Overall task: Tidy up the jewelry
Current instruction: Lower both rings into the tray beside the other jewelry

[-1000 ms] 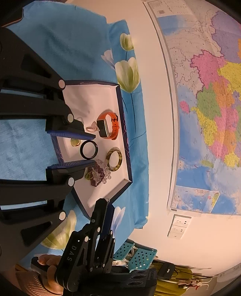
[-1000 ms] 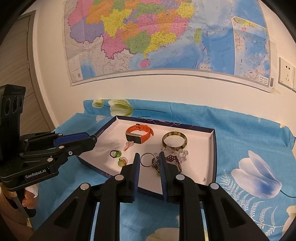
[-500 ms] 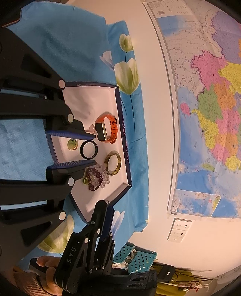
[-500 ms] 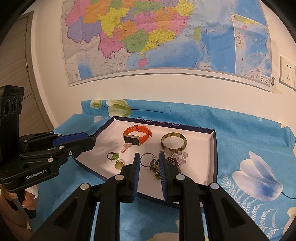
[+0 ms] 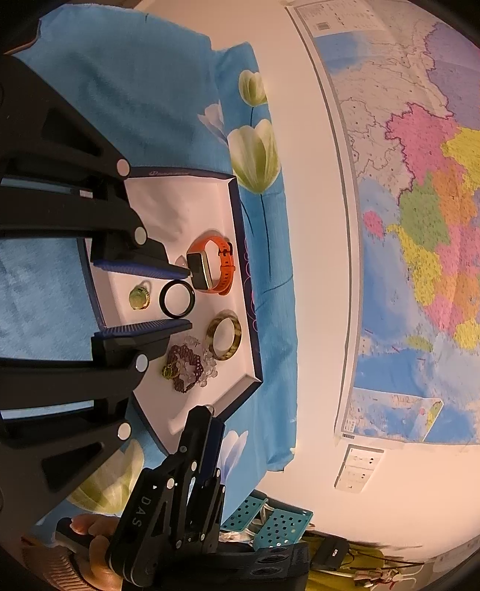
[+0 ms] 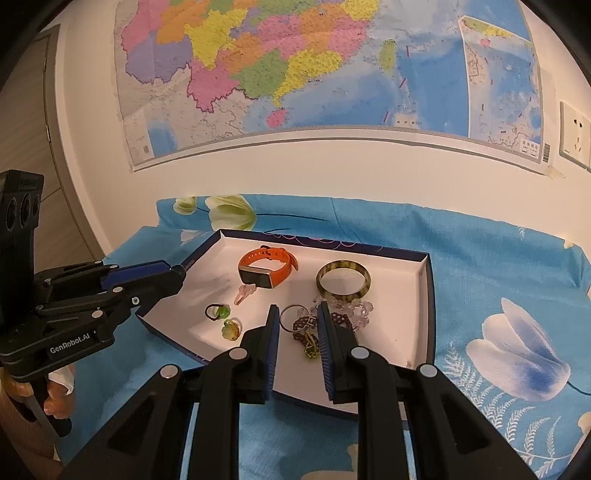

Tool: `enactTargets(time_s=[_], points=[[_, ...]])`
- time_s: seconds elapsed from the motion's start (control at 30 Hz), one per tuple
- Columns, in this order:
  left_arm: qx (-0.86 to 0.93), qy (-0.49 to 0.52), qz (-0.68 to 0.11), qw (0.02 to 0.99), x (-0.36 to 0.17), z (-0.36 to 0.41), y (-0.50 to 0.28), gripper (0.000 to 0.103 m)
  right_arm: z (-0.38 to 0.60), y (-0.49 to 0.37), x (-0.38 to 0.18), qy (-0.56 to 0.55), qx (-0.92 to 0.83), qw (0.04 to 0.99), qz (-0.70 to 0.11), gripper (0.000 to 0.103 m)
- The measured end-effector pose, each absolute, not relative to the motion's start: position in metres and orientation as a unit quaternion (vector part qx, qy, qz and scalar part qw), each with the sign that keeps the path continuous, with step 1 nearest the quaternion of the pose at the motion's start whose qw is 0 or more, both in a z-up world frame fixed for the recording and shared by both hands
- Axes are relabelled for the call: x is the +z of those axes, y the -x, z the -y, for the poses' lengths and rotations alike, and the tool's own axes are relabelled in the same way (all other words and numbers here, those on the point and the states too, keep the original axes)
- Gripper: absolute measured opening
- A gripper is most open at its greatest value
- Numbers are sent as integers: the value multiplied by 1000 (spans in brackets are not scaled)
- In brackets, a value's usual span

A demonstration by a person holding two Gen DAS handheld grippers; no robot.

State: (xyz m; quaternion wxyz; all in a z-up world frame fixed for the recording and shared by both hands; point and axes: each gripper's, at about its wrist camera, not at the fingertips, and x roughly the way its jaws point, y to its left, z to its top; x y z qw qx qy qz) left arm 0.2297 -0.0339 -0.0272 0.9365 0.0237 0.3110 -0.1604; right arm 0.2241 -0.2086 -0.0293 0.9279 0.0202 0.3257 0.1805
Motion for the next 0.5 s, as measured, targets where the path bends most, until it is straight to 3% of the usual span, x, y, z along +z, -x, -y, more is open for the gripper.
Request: enactTargets(time_s=[0.5], points=[[-150, -25, -320, 935, -34, 34, -241, 22, 207, -234, -34, -18, 176, 927, -332, 19]])
